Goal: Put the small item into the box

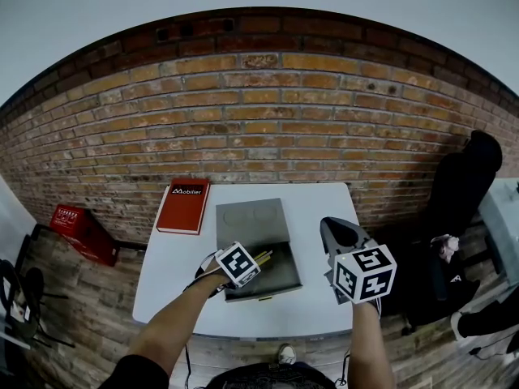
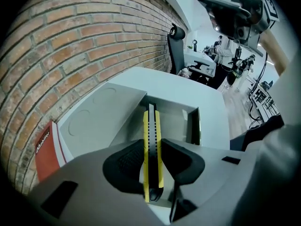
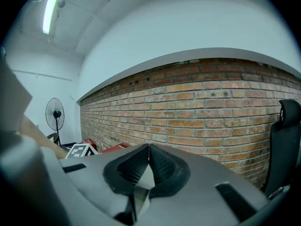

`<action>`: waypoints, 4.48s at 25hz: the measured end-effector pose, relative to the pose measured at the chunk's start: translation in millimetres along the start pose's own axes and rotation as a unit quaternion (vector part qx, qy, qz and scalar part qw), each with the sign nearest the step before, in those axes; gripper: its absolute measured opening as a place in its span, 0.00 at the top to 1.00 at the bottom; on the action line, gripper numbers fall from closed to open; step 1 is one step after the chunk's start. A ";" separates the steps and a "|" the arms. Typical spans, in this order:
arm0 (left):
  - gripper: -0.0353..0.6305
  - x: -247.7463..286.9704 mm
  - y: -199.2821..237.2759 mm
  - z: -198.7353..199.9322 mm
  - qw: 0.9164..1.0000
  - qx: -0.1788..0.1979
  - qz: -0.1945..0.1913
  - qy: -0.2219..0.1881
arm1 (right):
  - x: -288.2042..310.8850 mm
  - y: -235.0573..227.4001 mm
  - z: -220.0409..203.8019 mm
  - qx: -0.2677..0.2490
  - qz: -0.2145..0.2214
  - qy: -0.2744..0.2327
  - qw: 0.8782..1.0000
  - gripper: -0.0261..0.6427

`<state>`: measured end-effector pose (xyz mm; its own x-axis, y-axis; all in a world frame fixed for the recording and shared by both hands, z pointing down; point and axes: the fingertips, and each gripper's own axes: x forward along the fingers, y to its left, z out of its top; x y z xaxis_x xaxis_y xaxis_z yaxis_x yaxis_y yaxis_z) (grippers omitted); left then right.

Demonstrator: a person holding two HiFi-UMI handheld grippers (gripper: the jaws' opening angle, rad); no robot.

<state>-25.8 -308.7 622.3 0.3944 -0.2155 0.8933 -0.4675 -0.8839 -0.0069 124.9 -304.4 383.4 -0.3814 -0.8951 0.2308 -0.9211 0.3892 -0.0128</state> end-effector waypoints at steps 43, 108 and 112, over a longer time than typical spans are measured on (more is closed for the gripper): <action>0.75 51.3 -9.7 -37.5 0.994 0.035 -0.035 0.093 | 2.1 -18.0 -18.4 0.008 -0.014 0.023 1.000 0.93; 0.81 -198.6 71.8 53.7 0.929 -0.114 0.216 -0.279 | 19.6 43.4 5.9 -0.016 0.071 0.002 0.997 0.93; 0.82 -225.0 71.4 51.3 0.910 -0.140 0.229 -0.315 | 17.8 45.1 9.7 -0.015 0.073 -0.001 0.997 0.93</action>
<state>-107.3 -344.6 397.8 0.4410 -0.8089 0.3889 -0.8463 -0.5191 -0.1199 75.9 -304.9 377.5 -0.5120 -0.8287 0.2261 -0.8526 0.5223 -0.0162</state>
